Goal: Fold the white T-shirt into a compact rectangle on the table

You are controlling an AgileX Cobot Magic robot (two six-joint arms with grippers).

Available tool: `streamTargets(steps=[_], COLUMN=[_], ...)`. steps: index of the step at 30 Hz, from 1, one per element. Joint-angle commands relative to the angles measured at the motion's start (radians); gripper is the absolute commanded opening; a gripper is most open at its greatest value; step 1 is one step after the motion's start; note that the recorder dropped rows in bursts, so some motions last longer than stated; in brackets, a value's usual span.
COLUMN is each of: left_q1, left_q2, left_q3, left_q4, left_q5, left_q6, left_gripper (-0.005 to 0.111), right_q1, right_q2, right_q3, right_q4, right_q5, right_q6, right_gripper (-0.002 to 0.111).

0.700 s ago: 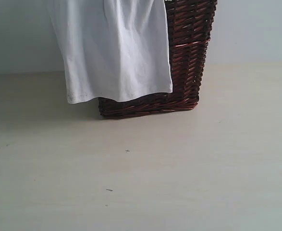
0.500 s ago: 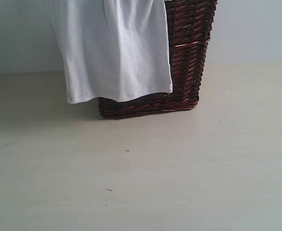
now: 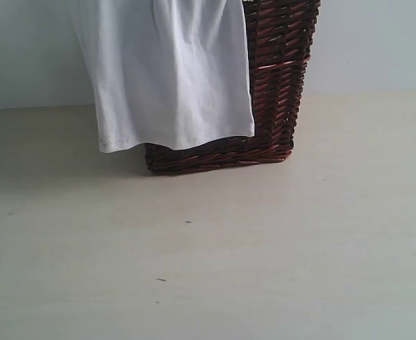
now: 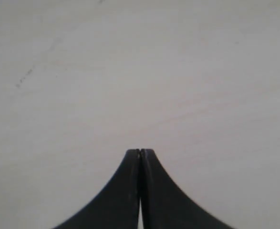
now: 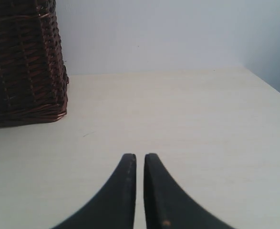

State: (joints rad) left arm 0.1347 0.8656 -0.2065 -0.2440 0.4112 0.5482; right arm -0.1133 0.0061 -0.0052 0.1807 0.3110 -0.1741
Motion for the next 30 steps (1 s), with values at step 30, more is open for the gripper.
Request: streamTargets(steps=[30], left_q1=[-0.128], left_q2=[0.404], left_q3=[-0.452], left_q4=[0.027], left_q5=[-0.460], left_q6=[-0.667], left_gripper=[0.000], right_q1=[0.003], right_q2=[-0.006], right_q3=[0.005], right_q4=[0.002], right_q5=[-0.006], right_q6=[-0.005], right_gripper=[0.007])
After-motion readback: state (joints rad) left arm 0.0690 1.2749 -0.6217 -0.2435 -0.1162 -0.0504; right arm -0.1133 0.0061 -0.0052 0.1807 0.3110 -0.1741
